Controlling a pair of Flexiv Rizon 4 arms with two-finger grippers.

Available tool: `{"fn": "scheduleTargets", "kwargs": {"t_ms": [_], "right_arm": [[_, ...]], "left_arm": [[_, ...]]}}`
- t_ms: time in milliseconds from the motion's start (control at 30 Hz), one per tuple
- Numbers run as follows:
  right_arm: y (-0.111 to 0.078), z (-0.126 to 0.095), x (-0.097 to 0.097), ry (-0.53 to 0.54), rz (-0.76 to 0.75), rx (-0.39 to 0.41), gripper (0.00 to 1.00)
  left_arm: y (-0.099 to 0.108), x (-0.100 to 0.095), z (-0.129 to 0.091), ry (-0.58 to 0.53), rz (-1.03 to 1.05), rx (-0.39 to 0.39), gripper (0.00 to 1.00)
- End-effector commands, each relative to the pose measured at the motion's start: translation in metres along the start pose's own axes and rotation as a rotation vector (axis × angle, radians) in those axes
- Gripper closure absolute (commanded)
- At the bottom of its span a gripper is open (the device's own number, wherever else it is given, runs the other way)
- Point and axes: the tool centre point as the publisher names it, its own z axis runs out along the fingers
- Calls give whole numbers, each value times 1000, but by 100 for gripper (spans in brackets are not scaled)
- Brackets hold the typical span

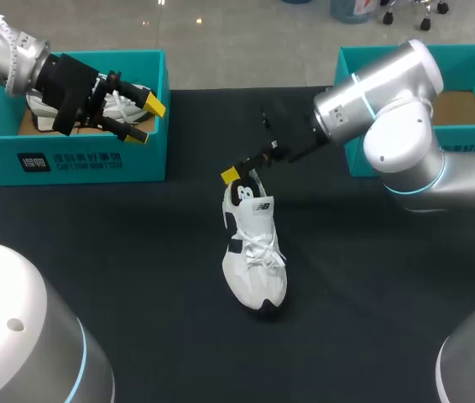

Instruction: Take the shoe out of the shoebox, open the shoe tongue, remove and reinsert the insole, then place the shoe into the shoebox

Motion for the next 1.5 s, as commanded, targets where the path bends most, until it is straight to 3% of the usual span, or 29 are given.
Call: {"fn": "scheduleTargets", "kwargs": {"t_ms": [33, 300, 600, 633, 667, 733, 767, 833, 867, 1400, 1433, 1500], "right_arm": [[4, -8, 6, -24, -3, -6, 0], [26, -33, 9, -216, 95, -60, 0], [46, -56, 17, -399, 168, 32, 0], [46, -57, 18, -417, 174, 34, 4], [47, -58, 18, -422, 186, 25, 16], [46, -60, 18, -442, 206, -12, 25], [46, -61, 17, -445, 214, -17, 49], [46, -61, 17, -445, 214, -17, 74], [46, -61, 17, -445, 214, -17, 100], [46, -61, 17, -445, 214, -17, 100], [46, -56, 20, -569, 226, 56, 100], [42, -51, 22, -689, 240, 118, 100]], "left_arm": [[-1, -1, -1, 5, 0, 0, 0], [-1, -1, -1, 5, 0, 0, 0], [-1, -1, -1, 5, 0, 0, 0], [-1, -1, -1, 5, 0, 0, 0], [-1, -1, -1, 5, 0, 0, 0], [-1, -1, -1, 5, 0, 0, 0], [-1, -1, -1, 5, 0, 0, 0], [-1, -1, -1, 5, 0, 0, 0], [-1, -1, -1, 5, 0, 0, 0], [-1, -1, -1, 5, 0, 0, 0], [-1, -1, -1, 5, 0, 0, 0], [-1, -1, -1, 5, 0, 0, 0]]}}
